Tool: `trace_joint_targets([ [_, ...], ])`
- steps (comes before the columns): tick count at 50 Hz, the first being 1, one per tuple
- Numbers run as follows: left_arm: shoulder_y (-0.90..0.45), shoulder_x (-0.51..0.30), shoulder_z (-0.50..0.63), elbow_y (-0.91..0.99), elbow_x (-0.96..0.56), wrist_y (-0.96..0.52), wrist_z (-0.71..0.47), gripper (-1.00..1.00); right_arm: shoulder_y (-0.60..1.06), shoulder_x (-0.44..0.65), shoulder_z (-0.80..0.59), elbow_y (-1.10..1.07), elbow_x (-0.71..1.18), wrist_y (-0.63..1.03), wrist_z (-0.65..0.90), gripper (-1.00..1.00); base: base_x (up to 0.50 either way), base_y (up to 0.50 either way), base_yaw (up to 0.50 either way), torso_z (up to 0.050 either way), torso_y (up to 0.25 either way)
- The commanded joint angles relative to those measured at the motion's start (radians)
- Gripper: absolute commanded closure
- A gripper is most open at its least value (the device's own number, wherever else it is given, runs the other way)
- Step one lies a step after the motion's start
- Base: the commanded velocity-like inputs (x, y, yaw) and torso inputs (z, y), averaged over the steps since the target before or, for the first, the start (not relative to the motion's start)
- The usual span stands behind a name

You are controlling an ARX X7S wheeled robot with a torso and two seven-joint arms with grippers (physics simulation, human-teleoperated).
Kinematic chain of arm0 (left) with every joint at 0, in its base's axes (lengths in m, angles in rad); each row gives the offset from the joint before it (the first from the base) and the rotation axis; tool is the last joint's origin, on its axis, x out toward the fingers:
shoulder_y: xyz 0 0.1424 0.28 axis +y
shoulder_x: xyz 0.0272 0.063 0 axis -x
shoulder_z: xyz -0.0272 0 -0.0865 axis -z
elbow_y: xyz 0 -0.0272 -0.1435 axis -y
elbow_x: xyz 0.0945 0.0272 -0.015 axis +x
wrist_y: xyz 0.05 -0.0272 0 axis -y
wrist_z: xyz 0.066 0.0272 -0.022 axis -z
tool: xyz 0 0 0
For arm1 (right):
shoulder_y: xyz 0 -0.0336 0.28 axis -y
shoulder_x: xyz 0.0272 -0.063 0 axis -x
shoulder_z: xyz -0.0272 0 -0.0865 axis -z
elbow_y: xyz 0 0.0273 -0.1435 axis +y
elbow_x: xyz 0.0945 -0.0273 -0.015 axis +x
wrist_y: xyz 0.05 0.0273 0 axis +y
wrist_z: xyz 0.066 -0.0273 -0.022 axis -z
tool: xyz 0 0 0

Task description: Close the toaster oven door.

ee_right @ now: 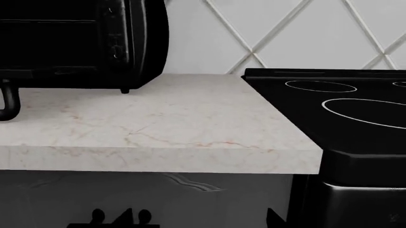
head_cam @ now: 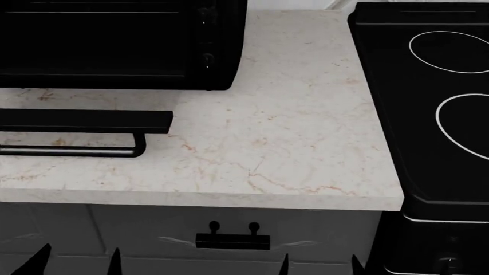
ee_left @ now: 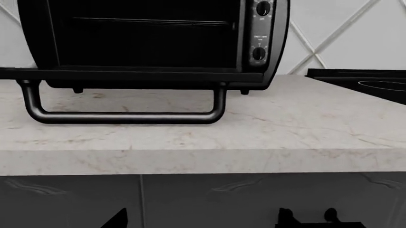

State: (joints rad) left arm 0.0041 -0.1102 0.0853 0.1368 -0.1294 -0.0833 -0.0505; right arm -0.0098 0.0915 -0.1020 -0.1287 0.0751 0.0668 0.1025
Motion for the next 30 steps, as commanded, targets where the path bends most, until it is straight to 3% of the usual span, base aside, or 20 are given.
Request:
trace_joint_targets([
  [1, -0.067, -0.064, -0.033, 0.197, -0.045, -0.272, -0.041, -1.0, 0.053, 0.063, 0.04, -0.273, 0.003, 0.194, 0.046, -1.0, 0.0, 0.0, 0.0, 0.0, 0.0],
  [9, -0.144, -0.156, -0.101, 0.331, -0.141, -0.45, 0.004, -1.0, 0.202, 0.149, 0.156, -0.667, 0.077, 0.523, 0.059, -1.0, 0.0, 0.0, 0.0, 0.0, 0.0],
  [12, -0.21, -0.184, -0.164, 0.379, -0.198, -0.566, -0.013, -1.0, 0.33, 0.187, 0.236, -0.801, 0.138, 0.7, 0.066, -1.0, 0.0, 0.0, 0.0, 0.0, 0.0],
  [16, -0.244, -0.215, -0.189, 0.399, -0.205, -0.592, -0.014, -1.0, 0.484, 0.239, 0.317, -0.903, 0.206, 0.896, 0.064, -1.0, 0.0, 0.0, 0.0, 0.0, 0.0],
  [22, -0.319, -0.249, -0.207, 0.391, -0.226, -0.647, -0.009, -1.0, 0.681, 0.539, 0.422, -0.917, 0.689, 1.009, 0.385, -1.0, 0.0, 0.0, 0.0, 0.0, 0.0],
  [30, -0.406, -0.31, -0.253, 0.449, -0.282, -0.796, -0.018, -1.0, 0.93, 0.725, 0.598, -0.894, 1.146, 1.152, 0.604, -1.0, 0.0, 0.0, 0.0, 0.0, 0.0],
])
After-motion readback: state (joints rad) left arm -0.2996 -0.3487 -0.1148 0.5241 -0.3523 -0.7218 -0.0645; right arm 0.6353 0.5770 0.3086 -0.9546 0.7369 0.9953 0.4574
